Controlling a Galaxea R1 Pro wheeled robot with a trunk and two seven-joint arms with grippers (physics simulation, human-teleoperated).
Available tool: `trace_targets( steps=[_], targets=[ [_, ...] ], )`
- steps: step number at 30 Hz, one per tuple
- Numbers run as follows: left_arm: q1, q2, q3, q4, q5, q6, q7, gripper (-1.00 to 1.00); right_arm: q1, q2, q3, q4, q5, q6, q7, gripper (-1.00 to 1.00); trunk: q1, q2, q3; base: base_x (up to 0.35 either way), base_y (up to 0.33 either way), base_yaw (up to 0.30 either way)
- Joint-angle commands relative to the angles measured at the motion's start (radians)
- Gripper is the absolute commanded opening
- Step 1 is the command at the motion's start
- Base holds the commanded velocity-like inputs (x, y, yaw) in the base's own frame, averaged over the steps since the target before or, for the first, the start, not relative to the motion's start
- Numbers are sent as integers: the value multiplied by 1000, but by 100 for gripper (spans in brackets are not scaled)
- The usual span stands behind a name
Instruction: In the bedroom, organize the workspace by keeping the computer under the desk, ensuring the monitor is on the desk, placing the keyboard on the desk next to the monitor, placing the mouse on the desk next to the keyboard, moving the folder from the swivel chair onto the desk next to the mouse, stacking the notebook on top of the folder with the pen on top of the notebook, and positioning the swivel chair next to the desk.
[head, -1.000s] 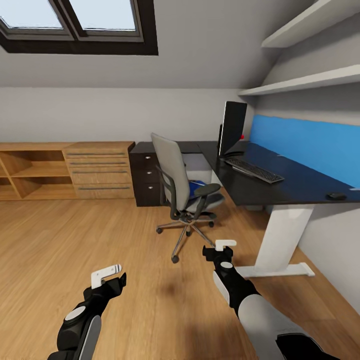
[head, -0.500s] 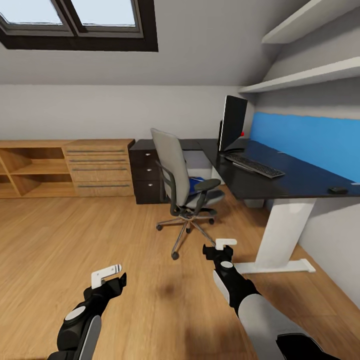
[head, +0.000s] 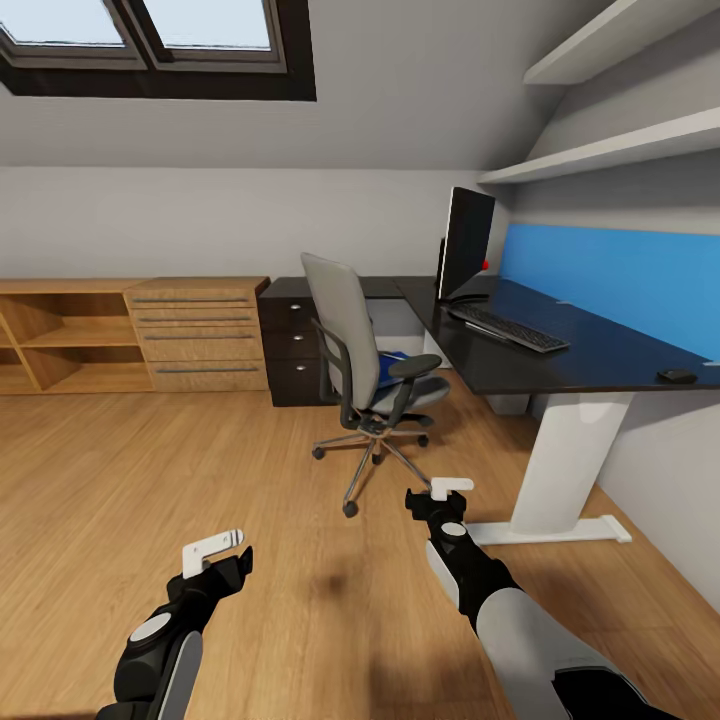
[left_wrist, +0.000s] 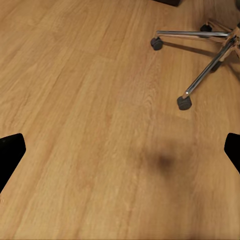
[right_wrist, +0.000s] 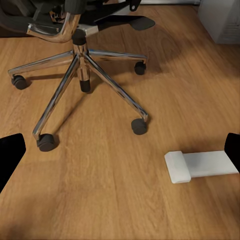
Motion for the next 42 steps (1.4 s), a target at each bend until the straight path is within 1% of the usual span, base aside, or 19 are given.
trace_targets(
  steps=[1,8,15,19,26,32,36,40,42],
  targets=[
    [-1,0,1,-1,10,4,7,100,-1,0,-1,1,8,-1,-5,100,0,0,-1,0,0,0],
    [0,3,1,8,10,4,6,100,-1,0,-1,3,8,-2,-4,100,0,0,-1,57,0,0],
    [0,4,2,14,6,3,7,100,0,0,-1,7,8,-5,-3,100,0,0,-1,308,-44,0],
    [0,4,2,14,6,3,7,100,1,0,0,10,9,-35,-3,100,0,0,-1,319,-127,0],
    [0,4,2,13,6,2,6,100,-4,0,-4,54,7,-48,-5,100,0,0,-1,308,-136,0],
    [0,4,2,12,8,2,6,100,-47,0,-5,70,2,-50,-30,100,0,0,-1,138,-69,0],
    [0,5,2,11,8,2,6,100,-56,0,-7,77,0,-51,-40,100,0,0,-1,32,-16,0],
    [0,5,3,11,7,1,6,100,-61,0,-21,120,-27,-54,-44,100,0,0,-1,13,-6,0],
    [0,6,3,11,7,-1,6,100,-61,0,-27,139,-52,-63,-45,100,0,0,-1,67,-11,0]
  ],
)
